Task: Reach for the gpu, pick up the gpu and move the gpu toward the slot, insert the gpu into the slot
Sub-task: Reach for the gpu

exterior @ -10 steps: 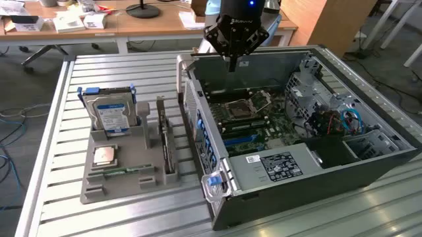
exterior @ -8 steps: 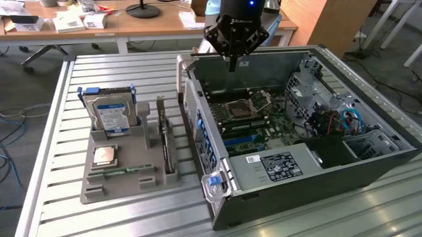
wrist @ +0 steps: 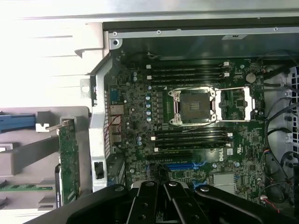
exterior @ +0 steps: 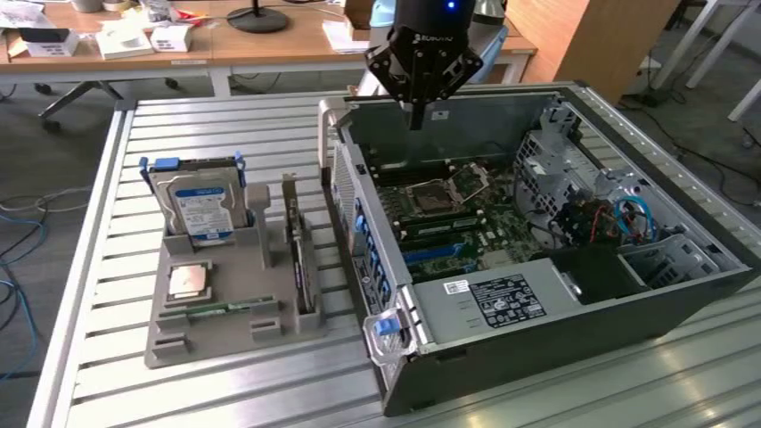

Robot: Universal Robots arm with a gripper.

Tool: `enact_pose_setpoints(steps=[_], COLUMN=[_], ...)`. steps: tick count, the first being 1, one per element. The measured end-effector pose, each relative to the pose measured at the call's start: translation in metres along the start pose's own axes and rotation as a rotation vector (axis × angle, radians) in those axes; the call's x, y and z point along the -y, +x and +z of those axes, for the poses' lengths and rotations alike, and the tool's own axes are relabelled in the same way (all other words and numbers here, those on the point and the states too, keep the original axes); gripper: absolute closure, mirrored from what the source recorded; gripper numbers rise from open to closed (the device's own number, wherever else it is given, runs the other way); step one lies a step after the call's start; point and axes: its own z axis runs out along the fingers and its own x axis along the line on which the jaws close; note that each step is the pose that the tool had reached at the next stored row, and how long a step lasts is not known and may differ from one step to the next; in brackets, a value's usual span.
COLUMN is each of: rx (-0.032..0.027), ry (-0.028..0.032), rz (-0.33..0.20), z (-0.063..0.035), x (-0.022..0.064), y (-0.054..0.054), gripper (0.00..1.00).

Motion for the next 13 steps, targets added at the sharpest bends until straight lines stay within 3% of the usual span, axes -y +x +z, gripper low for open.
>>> enact_pose_setpoints(steps=[13], rx=[0.0004], ry=[-0.0001], rz=[0.000], z=[-0.0004], x=[0.0011], y=[0.014], gripper=[0.87])
